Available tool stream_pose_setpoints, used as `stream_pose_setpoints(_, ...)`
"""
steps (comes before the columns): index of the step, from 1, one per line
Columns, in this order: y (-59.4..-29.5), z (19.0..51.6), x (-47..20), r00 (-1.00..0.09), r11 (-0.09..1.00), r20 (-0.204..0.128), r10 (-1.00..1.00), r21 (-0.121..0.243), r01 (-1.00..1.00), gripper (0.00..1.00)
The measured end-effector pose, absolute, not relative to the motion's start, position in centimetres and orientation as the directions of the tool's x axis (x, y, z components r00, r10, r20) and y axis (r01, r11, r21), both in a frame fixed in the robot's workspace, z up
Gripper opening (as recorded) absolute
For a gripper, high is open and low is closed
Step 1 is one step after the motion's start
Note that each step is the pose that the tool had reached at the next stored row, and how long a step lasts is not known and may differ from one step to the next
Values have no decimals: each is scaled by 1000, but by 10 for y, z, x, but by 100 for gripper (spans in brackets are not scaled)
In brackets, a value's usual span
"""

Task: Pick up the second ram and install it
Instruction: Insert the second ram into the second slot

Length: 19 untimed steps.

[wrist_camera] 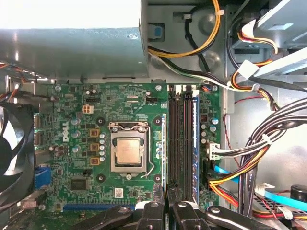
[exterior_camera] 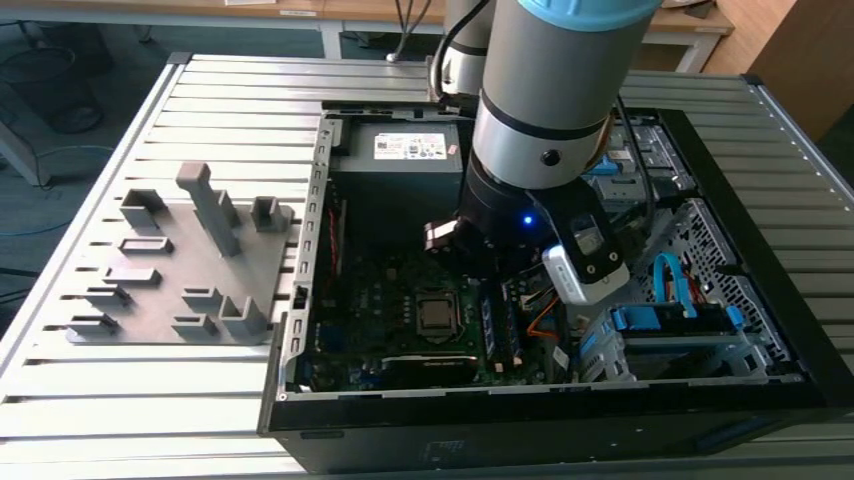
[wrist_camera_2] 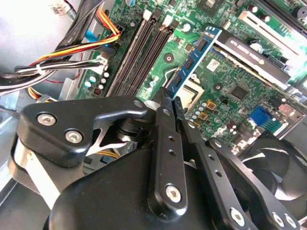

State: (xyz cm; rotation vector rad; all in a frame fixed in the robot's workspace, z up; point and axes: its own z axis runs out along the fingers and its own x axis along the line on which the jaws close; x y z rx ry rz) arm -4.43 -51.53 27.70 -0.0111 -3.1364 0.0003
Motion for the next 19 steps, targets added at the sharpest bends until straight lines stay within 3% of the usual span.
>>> stream_pose_setpoints(4, -515, 276, -44, -1000, 1000, -25, 7, 1, 7, 14)
stream_pose_setpoints(8, -515, 277, -44, -1000, 1000, -27, 7, 3, 7, 14)
stream_pose_setpoints(12, -515, 276, -44, -999, 999, -27, 20, 40, 19, 14)
stream_pose_setpoints(19, -515, 276, -44, -999, 999, -27, 20, 40, 19, 14)
